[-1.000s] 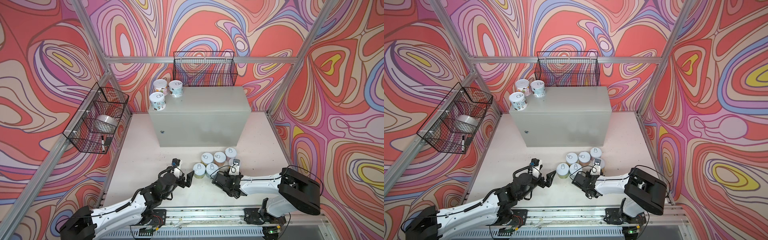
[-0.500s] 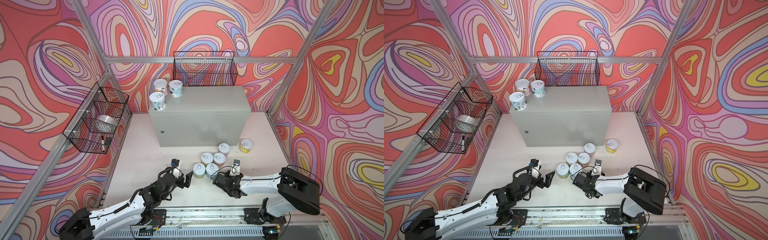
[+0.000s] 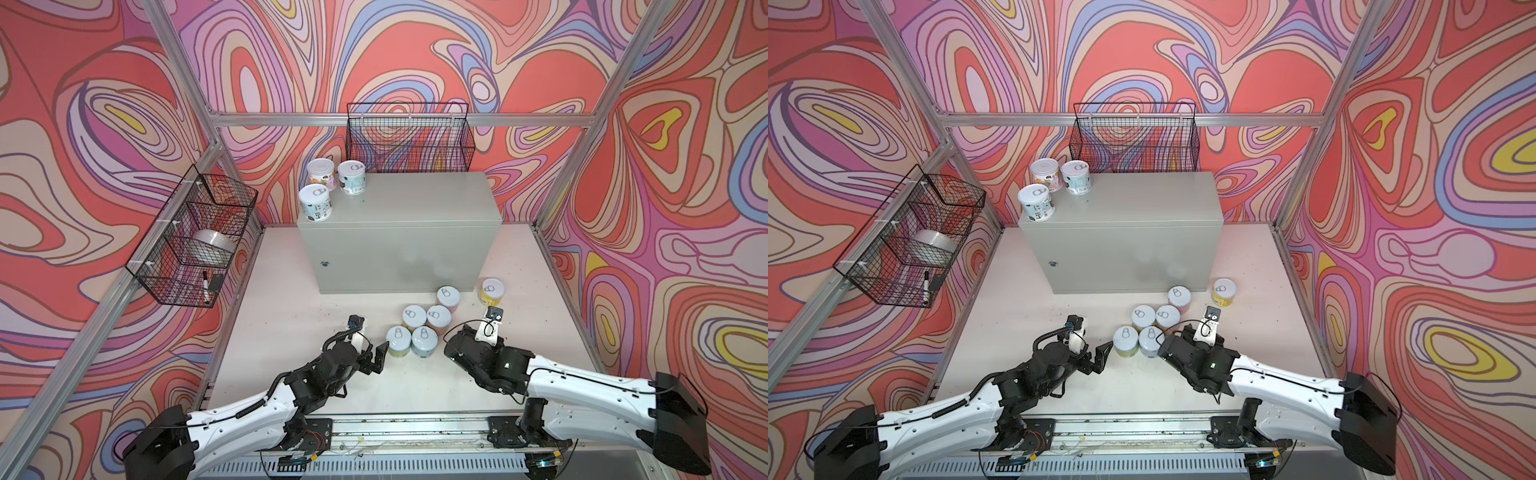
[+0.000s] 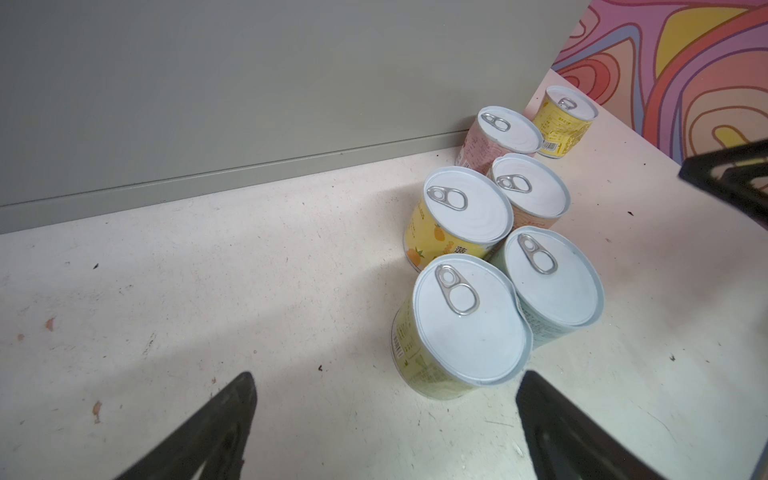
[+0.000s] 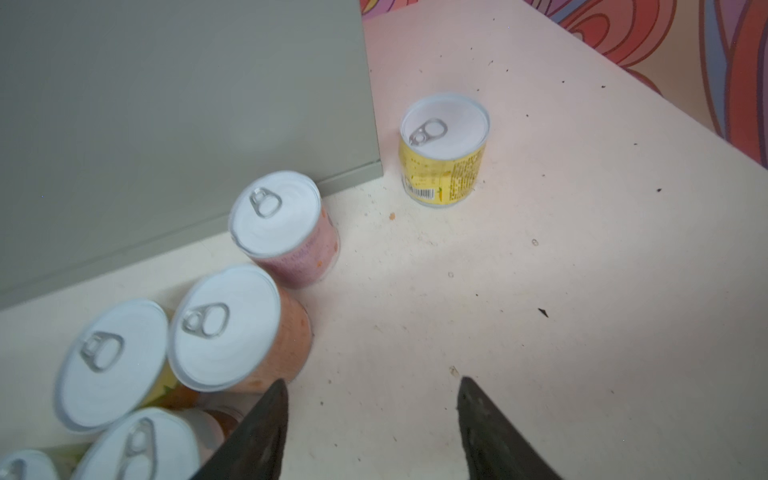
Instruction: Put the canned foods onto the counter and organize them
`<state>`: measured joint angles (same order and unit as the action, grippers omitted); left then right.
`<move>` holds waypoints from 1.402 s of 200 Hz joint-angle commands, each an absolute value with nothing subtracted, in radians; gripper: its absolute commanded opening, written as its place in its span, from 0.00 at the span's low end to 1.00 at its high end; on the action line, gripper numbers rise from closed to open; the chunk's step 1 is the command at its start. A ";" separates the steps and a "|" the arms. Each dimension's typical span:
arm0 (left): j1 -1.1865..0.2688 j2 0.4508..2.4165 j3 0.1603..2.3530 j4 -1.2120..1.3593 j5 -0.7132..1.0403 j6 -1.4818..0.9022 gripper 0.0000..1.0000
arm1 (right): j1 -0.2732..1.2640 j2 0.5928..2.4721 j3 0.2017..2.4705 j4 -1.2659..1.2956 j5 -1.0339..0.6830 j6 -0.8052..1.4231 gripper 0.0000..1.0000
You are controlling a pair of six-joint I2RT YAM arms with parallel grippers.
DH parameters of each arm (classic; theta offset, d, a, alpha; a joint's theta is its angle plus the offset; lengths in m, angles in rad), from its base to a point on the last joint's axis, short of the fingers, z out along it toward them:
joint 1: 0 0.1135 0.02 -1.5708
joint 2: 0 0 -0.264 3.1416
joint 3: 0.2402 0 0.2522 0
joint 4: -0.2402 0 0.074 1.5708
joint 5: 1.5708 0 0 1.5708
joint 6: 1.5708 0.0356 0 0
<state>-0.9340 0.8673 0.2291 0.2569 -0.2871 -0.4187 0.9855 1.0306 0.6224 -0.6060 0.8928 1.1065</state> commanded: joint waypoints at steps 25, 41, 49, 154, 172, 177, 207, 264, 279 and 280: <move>-0.929 0.917 0.277 0.264 -0.269 -0.406 1.00 | 0.790 1.011 0.767 -0.623 0.791 0.878 0.71; -0.928 0.925 0.287 0.262 -0.268 -0.406 1.00 | 0.661 1.006 0.792 -0.594 0.657 0.826 0.71; -0.928 0.926 0.292 0.257 -0.268 -0.406 1.00 | 0.588 1.010 0.818 -0.606 0.584 0.824 0.72; -0.928 0.847 0.297 0.175 -0.301 -0.414 1.00 | -0.106 1.225 0.994 -0.639 -0.271 0.884 0.74; -0.929 0.829 0.302 0.156 -0.303 -0.408 1.00 | -0.120 1.311 1.060 -0.639 -0.296 0.859 0.79; -0.928 0.826 0.303 0.152 -0.304 -0.407 1.00 | -0.121 1.338 1.082 -0.646 -0.290 0.848 0.81; -0.927 0.815 0.302 0.143 -0.305 -0.409 1.00 | -0.139 1.476 1.196 -0.691 -0.316 0.788 0.98; -0.927 0.828 0.281 0.175 -0.311 -0.422 1.00 | -0.143 1.614 1.294 -0.811 -0.194 0.706 0.98; -0.928 0.834 0.276 0.188 -0.309 -0.422 1.00 | -0.144 1.639 1.297 -0.816 -0.174 0.686 0.98; -0.928 0.835 0.276 0.188 -0.308 -0.421 1.00 | -0.144 1.642 1.297 -0.817 -0.172 0.685 0.98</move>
